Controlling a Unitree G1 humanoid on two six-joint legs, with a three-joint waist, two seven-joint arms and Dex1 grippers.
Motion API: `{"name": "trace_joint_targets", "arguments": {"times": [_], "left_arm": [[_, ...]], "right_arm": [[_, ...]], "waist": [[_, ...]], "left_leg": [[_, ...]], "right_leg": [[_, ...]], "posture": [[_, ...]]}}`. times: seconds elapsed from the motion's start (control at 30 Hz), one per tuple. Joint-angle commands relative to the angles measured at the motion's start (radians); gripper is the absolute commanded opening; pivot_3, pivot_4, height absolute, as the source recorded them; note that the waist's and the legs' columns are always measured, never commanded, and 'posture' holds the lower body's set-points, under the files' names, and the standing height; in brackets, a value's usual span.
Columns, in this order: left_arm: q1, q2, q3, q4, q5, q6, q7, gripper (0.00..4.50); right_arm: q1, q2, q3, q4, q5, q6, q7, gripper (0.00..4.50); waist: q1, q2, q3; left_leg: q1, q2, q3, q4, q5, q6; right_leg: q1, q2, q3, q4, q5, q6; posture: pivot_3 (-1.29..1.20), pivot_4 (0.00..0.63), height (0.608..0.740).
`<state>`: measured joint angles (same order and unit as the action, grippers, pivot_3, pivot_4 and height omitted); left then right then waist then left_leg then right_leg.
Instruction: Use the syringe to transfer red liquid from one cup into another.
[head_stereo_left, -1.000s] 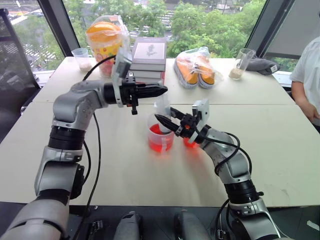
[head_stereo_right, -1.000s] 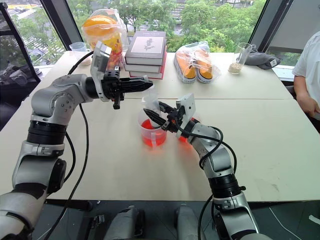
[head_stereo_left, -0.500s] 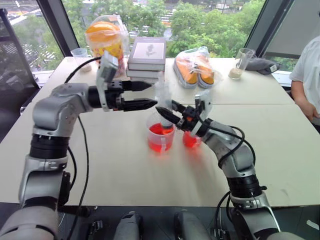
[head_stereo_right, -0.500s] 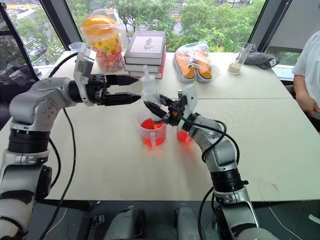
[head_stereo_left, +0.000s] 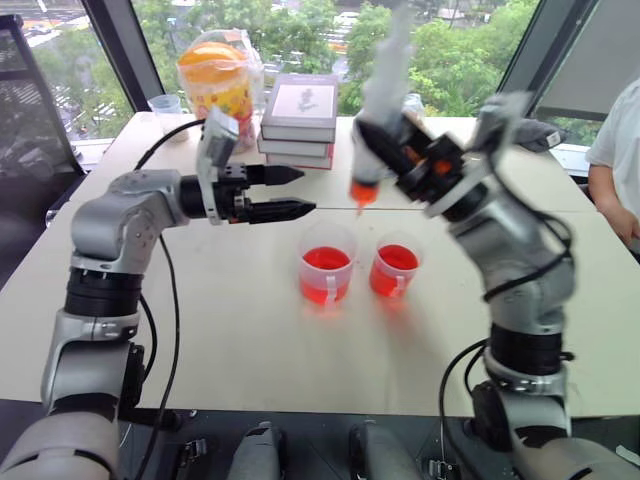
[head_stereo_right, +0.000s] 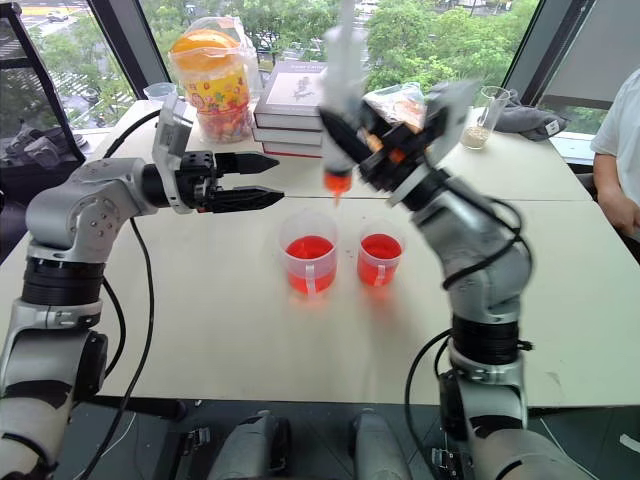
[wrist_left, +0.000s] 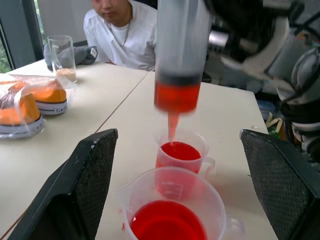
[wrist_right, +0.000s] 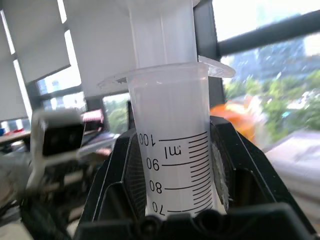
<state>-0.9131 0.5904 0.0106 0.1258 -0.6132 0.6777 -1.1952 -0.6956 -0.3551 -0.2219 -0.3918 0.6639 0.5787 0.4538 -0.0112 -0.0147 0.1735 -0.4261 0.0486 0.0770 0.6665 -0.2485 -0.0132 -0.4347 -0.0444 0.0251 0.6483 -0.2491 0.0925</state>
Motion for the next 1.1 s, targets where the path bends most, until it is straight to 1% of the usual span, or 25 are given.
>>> {"name": "trace_joint_targets", "arguments": {"times": [0.03,0.1,0.2,0.37,0.53,0.7,0.93,1.1], "left_arm": [[-0.07,-0.025,-0.012,0.04,0.019,-0.051,-0.024,4.03],[-0.105,-0.054,-0.023,0.079,0.03,-0.077,-0.038,4.03],[-0.164,-0.102,-0.042,0.148,0.051,-0.128,-0.068,4.03],[-0.272,-0.19,-0.055,0.274,0.087,-0.212,-0.1,4.03],[-0.371,-0.269,-0.056,0.392,0.107,-0.274,-0.134,4.03],[-0.424,-0.324,-0.059,0.468,0.131,-0.317,-0.158,4.03],[-0.436,-0.38,-0.084,0.509,0.169,-0.334,-0.202,4.03],[-0.452,-0.421,-0.069,0.541,0.18,-0.343,-0.193,4.03]], "right_arm": [[0.057,-0.035,-0.063,-0.053,0.038,0.013,-0.026,1.39],[0.121,-0.047,-0.066,-0.061,0.023,0.0,-0.022,1.39],[0.198,-0.031,-0.041,-0.061,0.008,-0.027,-0.025,1.39],[0.284,-0.001,0.019,-0.038,-0.054,-0.096,-0.018,1.39],[0.316,0.0,0.042,-0.029,-0.088,-0.134,-0.019,1.39],[0.332,-0.003,0.052,-0.028,-0.106,-0.149,-0.017,1.39],[0.328,-0.004,0.052,-0.025,-0.117,-0.153,-0.022,1.39],[0.32,-0.006,0.056,-0.024,-0.122,-0.15,-0.021,1.39]], "waist": [[-0.001,0.0,0.0],[-0.001,0.0,0.0],[-0.004,0.0,0.0],[-0.005,0.0,0.0],[-0.003,0.0,0.0],[-0.004,0.0,0.0],[-0.004,0.0,0.0],[-0.003,0.0,0.0]], "left_leg": [[0.0,0.0,0.0,0.0,0.0,0.0],[0.0,0.0,0.0,0.0,0.0,0.0],[0.0,0.0,0.0,0.0,0.0,0.0],[0.0,0.0,-0.001,0.0,0.0,0.0],[0.0,0.0,0.0,0.0,0.0,0.0],[0.0,0.0,0.0,0.0,0.0,0.0],[0.0,0.0,0.0,0.0,0.0,0.0],[0.0,0.0,-0.001,0.0,0.0,0.0]], "right_leg": [[0.0,0.0,0.0,0.0,0.0,0.0],[0.0,0.0,0.0,0.0,0.0,0.0],[0.0,0.0,0.001,0.0,0.0,0.0],[0.0,0.002,0.001,0.0,0.0,0.0],[0.0,0.001,0.001,-0.001,0.0,0.0],[0.0,0.002,0.001,-0.001,0.0,0.0],[0.0,0.002,0.001,-0.001,0.0,0.0],[0.0,0.002,0.001,-0.001,0.0,0.0]], "posture": [[0.0,0.15,0.74],[0.0,0.15,0.74],[0.0,0.15,0.74],[0.0,0.15,0.74],[0.0,0.15,0.74],[0.0,0.15,0.74],[0.0,0.15,0.74],[0.0,0.15,0.74]]}}
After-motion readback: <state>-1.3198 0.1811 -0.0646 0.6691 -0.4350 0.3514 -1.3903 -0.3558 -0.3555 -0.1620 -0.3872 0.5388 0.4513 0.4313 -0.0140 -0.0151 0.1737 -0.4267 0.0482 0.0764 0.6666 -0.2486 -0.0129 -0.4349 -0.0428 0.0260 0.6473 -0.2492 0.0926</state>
